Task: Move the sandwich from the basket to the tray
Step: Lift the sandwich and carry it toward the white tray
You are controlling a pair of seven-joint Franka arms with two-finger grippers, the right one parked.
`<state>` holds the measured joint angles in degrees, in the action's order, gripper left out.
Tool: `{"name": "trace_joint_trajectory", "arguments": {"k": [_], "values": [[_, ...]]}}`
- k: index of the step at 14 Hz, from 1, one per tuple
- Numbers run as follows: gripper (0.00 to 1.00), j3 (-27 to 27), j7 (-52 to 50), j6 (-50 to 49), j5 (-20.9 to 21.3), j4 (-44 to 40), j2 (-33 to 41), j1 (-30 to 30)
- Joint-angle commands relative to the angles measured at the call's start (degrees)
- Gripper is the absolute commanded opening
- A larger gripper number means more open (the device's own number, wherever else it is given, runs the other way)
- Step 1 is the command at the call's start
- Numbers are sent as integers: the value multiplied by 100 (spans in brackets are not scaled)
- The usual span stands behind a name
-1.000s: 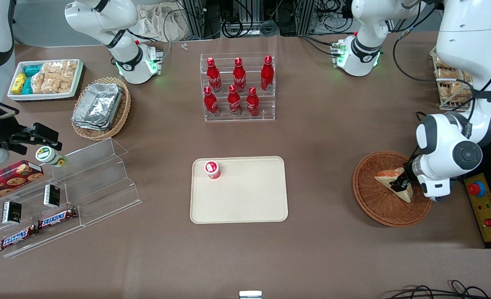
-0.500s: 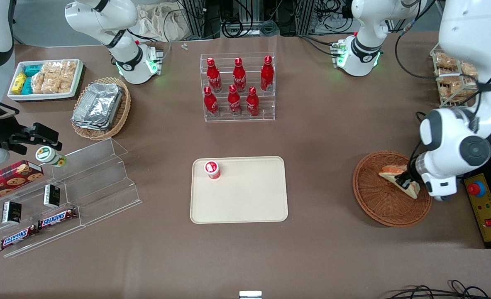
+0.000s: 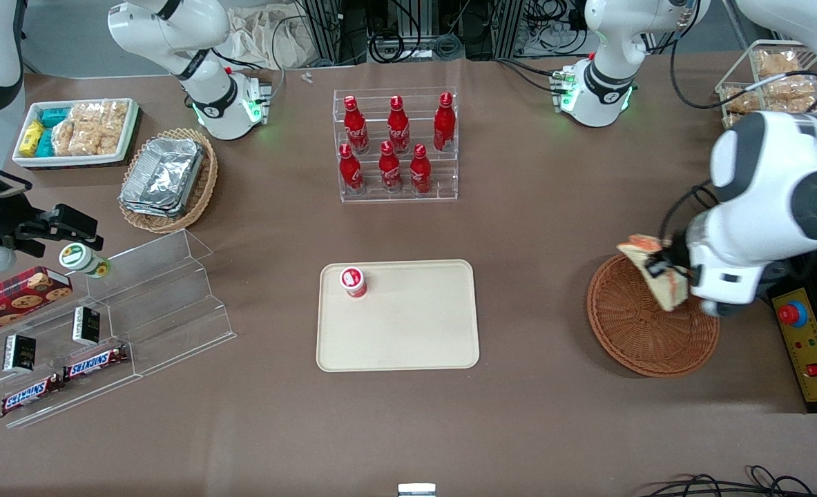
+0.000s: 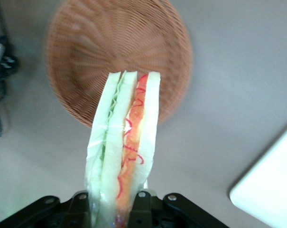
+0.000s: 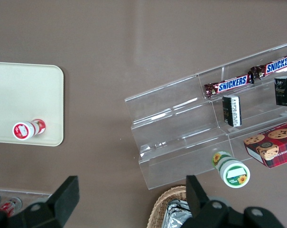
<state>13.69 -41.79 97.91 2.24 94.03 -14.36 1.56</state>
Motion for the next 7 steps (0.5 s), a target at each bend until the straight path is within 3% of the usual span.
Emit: {"name": "trace_joint_trajectory", "arguments": {"k": [1,3,7], "values": [[0,710,196,95,-126,-200,-321,20],[0,1221,137,463,-48,-244,-575,-76],[0,1276,-328,1728,628,-297,-1339,-1112]]}}
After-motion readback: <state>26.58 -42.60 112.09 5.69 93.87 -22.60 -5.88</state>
